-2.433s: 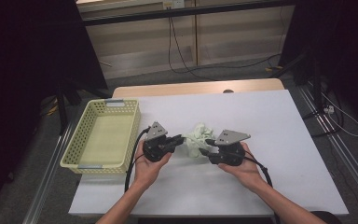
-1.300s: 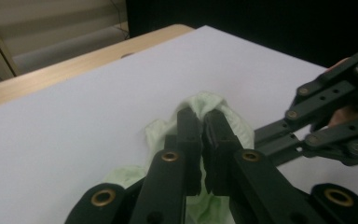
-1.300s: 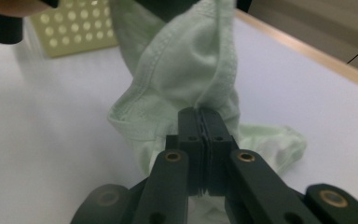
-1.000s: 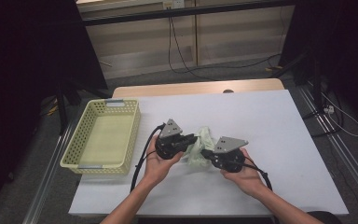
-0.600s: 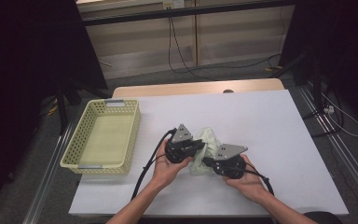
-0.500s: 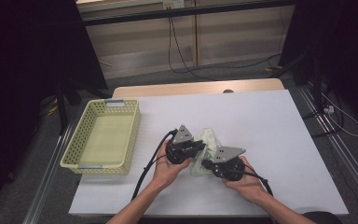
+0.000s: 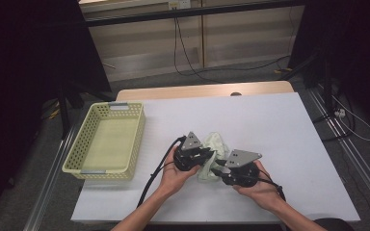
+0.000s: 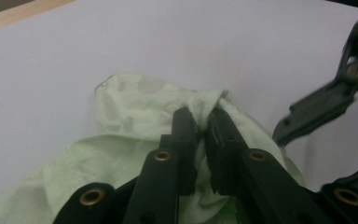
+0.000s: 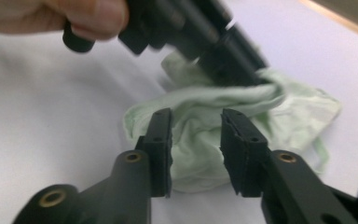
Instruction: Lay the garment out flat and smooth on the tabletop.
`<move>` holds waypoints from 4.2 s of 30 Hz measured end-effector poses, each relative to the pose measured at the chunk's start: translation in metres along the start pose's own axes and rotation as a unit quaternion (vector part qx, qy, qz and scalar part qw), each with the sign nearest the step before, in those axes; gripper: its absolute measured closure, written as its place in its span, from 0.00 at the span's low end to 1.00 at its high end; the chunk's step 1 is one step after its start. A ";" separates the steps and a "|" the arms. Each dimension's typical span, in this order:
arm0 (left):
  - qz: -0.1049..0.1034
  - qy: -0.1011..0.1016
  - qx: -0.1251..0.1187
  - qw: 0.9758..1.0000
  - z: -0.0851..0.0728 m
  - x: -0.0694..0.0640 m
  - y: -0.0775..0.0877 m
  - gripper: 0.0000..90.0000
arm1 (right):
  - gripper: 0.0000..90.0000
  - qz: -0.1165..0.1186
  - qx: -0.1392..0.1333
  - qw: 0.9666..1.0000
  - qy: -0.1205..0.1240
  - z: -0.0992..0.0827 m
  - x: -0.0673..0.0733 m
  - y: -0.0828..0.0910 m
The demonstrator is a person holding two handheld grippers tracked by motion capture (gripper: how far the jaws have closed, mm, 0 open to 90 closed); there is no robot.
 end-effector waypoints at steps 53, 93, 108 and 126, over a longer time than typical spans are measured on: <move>-0.049 0.010 0.041 0.998 -0.042 -0.040 0.040 0.48 | 0.90 -0.009 0.014 0.997 -0.073 0.028 -0.036 -0.030; 0.006 0.030 0.043 0.999 -0.035 -0.013 0.052 0.96 | 0.87 -0.025 -0.007 0.994 -0.106 0.016 -0.047 -0.013; 0.041 0.060 0.007 0.997 -0.026 0.011 0.066 0.96 | 0.89 -0.016 -0.033 0.994 -0.105 0.021 -0.045 -0.013; 0.085 0.035 -0.008 0.996 -0.014 0.023 0.086 0.96 | 0.90 -0.023 -0.073 0.992 -0.102 0.044 -0.039 -0.012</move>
Point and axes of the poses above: each handheld gripper's, and its own axes: y roughly backward along the jaws, z roughly out of its top, x roughly to its left, the point moved 1 cm from there along -y, roughly forward along the jaws, and after that the axes turned 9 degrees about -y, right-handed, at the moved point
